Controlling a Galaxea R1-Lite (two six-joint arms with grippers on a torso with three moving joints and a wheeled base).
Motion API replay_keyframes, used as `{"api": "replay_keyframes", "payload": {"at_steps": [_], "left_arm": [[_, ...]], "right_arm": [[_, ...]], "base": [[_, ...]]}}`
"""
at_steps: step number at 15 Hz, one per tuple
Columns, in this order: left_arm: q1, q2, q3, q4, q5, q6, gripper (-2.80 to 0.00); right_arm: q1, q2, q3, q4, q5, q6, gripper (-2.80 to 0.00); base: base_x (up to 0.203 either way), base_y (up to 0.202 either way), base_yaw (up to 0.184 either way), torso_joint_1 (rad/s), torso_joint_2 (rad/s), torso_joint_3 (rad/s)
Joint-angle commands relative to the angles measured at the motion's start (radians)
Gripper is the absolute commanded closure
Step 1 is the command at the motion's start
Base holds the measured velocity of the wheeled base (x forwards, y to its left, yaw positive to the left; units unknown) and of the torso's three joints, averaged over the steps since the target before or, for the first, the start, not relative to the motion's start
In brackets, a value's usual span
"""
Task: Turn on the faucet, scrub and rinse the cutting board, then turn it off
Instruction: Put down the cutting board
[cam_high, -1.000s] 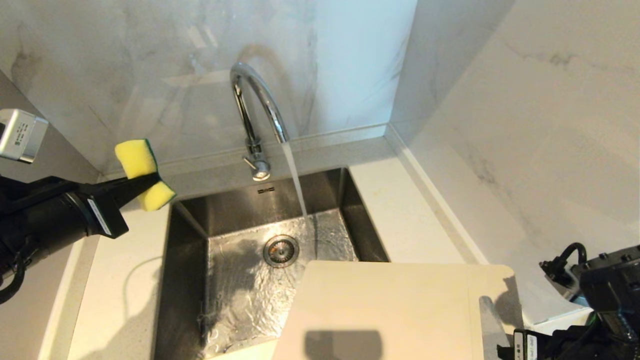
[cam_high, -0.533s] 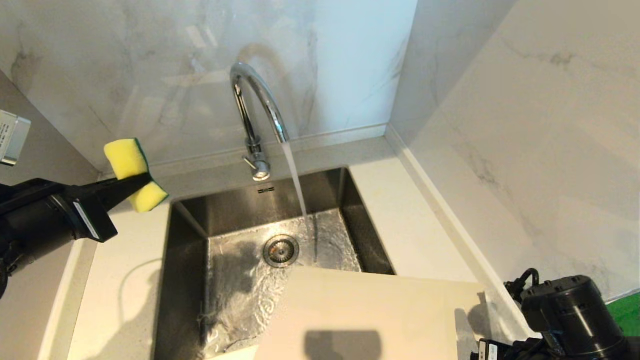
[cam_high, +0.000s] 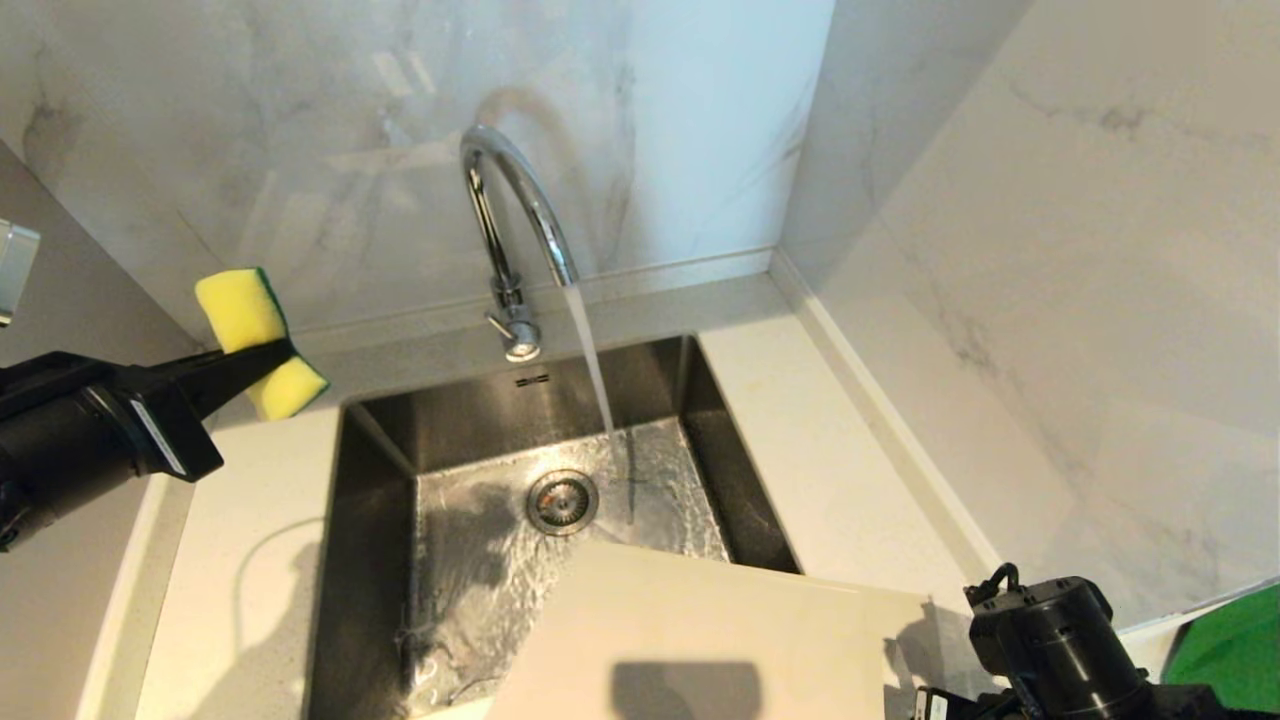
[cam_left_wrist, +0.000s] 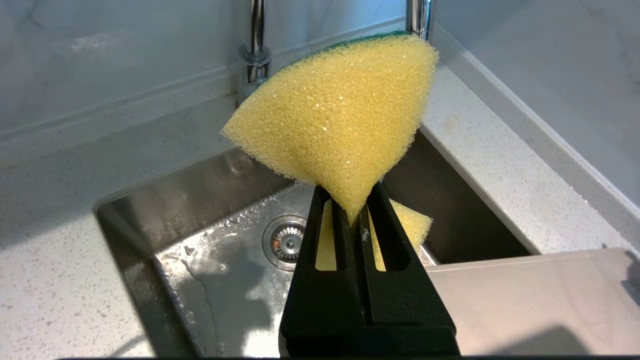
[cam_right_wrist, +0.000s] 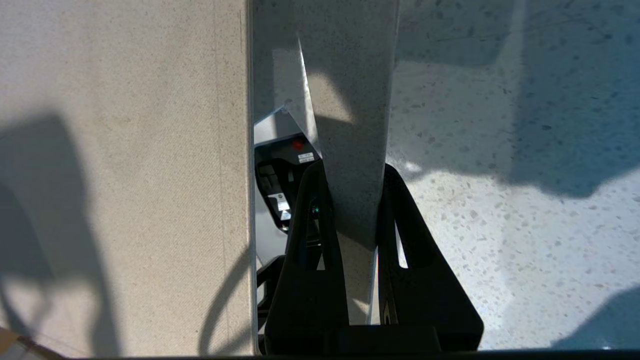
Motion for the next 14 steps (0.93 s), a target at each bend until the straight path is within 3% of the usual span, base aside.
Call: {"api": "replay_keyframes", "payload": {"at_steps": [1, 7, 14], "left_arm": [[0.0, 0.0, 0.0, -0.004, 0.002, 0.0, 0.0], [0.0, -0.014, 0.035, -0.004, 0.0, 0.0, 0.0], [0.0, -0.017, 0.047, -0.004, -0.002, 0.0, 0.0]], "right_arm": [[0.0, 0.098, 0.01, -0.068, 0.0, 0.012, 0.0], [-0.041, 0.187, -0.051, -0.182, 0.0, 0.01, 0.0], [-0.121, 0.179, -0.097, -0.183, 0.012, -0.054, 0.0]], "base": [[0.0, 0.0, 0.0, 0.0, 0.0, 0.0], [0.0, 0.0, 0.0, 0.0, 0.0, 0.0], [0.0, 0.0, 0.0, 0.0, 0.0, 0.0]]}}
